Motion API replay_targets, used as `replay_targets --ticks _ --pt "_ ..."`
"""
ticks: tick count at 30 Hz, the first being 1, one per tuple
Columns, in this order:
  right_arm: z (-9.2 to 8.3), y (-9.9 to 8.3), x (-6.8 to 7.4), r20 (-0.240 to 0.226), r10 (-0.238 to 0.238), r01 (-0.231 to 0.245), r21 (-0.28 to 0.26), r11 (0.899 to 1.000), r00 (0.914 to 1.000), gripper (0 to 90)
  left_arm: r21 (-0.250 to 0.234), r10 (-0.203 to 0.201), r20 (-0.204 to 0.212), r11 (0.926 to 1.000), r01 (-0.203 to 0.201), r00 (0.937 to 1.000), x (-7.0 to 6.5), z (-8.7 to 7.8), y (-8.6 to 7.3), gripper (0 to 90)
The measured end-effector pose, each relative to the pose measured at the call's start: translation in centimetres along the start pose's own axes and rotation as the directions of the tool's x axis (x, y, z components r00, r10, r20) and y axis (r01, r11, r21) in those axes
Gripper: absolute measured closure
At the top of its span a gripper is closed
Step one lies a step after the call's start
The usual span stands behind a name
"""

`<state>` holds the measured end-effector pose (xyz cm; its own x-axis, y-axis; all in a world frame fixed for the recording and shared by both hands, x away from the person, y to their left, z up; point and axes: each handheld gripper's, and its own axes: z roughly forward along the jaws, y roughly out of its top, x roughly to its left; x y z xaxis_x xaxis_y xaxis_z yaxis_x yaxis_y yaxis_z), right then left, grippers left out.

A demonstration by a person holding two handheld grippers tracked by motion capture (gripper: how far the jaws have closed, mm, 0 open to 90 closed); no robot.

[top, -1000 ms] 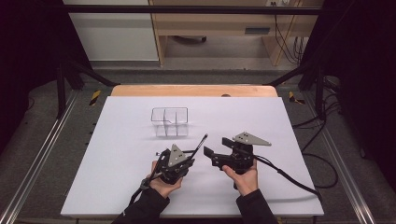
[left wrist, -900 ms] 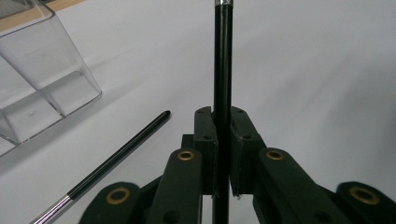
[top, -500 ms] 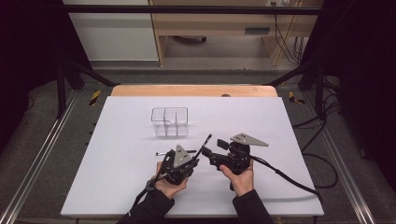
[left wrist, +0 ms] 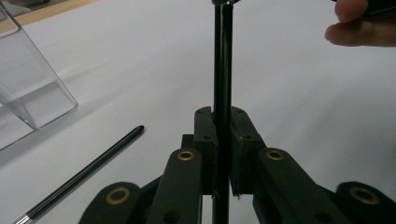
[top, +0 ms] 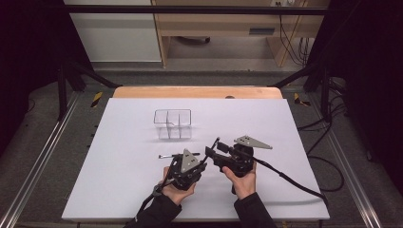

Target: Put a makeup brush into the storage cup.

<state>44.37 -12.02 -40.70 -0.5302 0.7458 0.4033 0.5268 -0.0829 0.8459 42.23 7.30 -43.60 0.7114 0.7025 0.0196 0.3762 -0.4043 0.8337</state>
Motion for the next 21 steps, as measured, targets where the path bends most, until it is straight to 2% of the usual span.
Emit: replay_targets --ticks 8,21 --pt "0.26 -0.2 -0.06 0.003 0.012 -0.012 0.015 1.0 0.9999 54.8 0.002 0.001 0.004 1.0 -0.001 1.0 -0.54 0.22 -0.05 82.9" --pt "-0.08 -0.22 -0.52 -0.019 0.053 -0.053 0.004 0.999 0.9984 75.1 -0.008 -0.004 0.01 1.0 0.004 0.9999 -0.86 0.29 -0.06 82.9"
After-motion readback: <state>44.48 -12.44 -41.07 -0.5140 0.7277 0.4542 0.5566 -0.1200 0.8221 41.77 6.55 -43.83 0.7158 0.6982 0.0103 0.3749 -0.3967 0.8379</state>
